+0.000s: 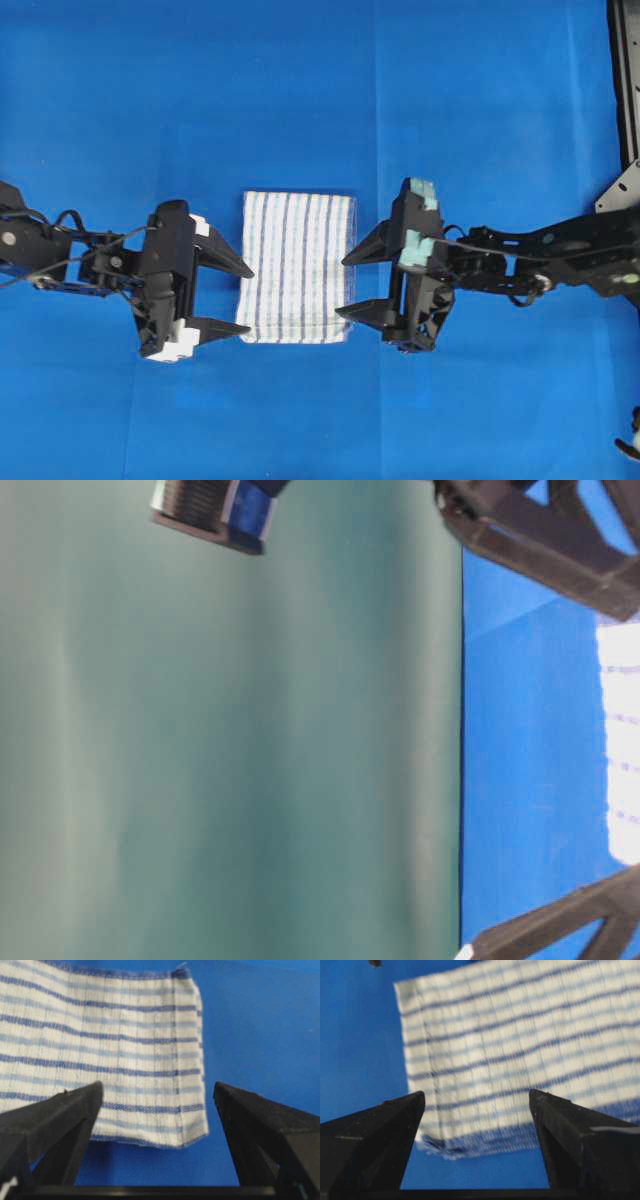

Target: Fold the blue towel.

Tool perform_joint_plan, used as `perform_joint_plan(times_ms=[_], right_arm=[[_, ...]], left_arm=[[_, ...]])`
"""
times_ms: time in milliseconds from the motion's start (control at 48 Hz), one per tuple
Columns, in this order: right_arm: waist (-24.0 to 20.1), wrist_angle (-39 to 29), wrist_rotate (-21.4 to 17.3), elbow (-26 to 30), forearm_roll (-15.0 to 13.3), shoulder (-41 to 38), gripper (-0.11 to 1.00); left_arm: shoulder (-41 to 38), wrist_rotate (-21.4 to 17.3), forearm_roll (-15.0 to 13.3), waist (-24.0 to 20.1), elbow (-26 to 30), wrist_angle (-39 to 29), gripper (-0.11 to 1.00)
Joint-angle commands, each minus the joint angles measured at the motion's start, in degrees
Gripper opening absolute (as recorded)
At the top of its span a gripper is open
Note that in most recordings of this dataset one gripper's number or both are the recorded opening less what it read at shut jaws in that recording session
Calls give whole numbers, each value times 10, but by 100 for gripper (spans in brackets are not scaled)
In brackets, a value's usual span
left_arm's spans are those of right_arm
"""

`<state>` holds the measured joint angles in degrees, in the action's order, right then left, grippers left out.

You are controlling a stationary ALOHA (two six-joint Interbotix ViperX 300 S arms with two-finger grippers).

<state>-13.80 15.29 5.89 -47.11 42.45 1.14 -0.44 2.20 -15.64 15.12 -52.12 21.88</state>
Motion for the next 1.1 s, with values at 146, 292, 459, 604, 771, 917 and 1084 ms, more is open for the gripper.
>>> perform_joint_plan(times_ms=[146,292,459,604,771,917,1084], right_arm=[[3,4,57,-27,-7,109,87],[10,4,93,-61,-7,180,87],[16,4,139,-113,-7,272,86],[16,-2,175,-153,-7,348,86],[16,-3,214,-210,-7,432,86],[16,-3,222,-258,-6,486,86],[17,-3,224,-300,-7,521,86]], left_arm=[[120,-7,3,-12,-10,-60,81],[196,-28,3,-17,-34,-75,81],[266,-63,3,-23,-80,-71,81],[330,-85,3,-29,-122,-63,81],[404,-134,4,-33,-164,-64,80],[466,-150,3,-39,-205,-68,80],[519,-149,3,-51,-249,-73,80]])
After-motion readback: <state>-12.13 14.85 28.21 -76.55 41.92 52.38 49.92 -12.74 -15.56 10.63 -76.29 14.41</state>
